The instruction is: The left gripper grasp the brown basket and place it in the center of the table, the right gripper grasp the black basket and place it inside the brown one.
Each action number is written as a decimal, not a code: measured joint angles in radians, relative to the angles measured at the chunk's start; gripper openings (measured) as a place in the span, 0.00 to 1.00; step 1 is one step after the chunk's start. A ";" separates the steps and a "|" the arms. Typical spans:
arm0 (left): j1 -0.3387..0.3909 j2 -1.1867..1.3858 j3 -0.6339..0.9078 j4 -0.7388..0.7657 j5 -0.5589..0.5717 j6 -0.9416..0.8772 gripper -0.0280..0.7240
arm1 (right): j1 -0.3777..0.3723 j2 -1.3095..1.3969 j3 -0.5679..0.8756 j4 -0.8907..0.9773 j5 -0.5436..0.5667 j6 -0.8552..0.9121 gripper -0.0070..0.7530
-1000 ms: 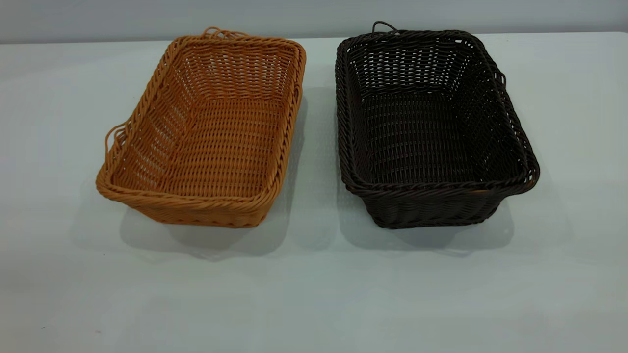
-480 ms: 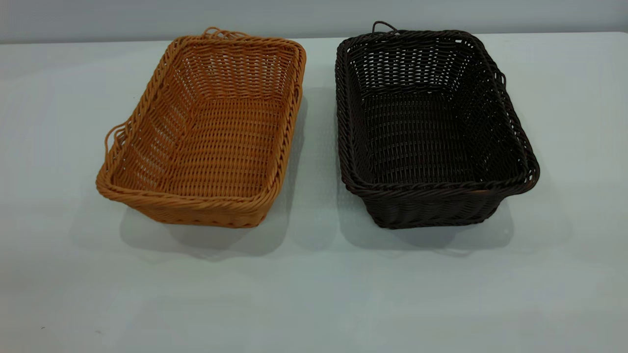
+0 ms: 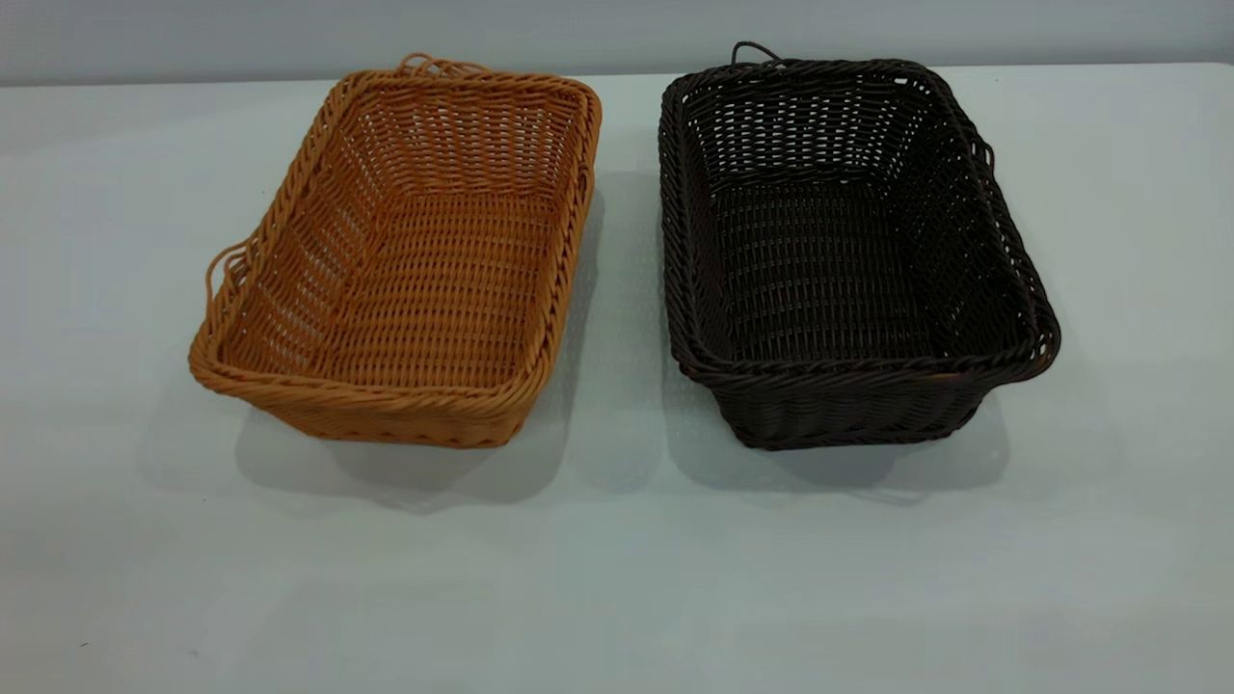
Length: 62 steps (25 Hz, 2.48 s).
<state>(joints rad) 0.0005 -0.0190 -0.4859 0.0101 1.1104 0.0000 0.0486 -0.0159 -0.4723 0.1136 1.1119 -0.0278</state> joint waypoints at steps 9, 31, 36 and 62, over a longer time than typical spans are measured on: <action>0.000 0.258 -0.048 -0.001 -0.046 0.008 0.66 | 0.000 0.157 -0.001 0.184 -0.048 -0.148 0.77; 0.001 1.116 -0.224 -0.072 -0.599 0.197 0.80 | 0.351 1.483 -0.093 0.935 -0.542 -0.594 0.79; 0.002 1.168 -0.239 -0.072 -0.635 0.197 0.80 | 0.379 1.777 -0.181 1.247 -0.560 -0.405 0.78; 0.000 1.558 -0.455 -0.083 -0.662 0.141 0.80 | 0.380 2.151 -0.358 1.677 -0.945 -0.076 0.76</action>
<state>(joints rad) 0.0006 1.5391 -0.9407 -0.0729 0.4485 0.1415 0.4288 2.1350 -0.8298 1.7908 0.1672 -0.1036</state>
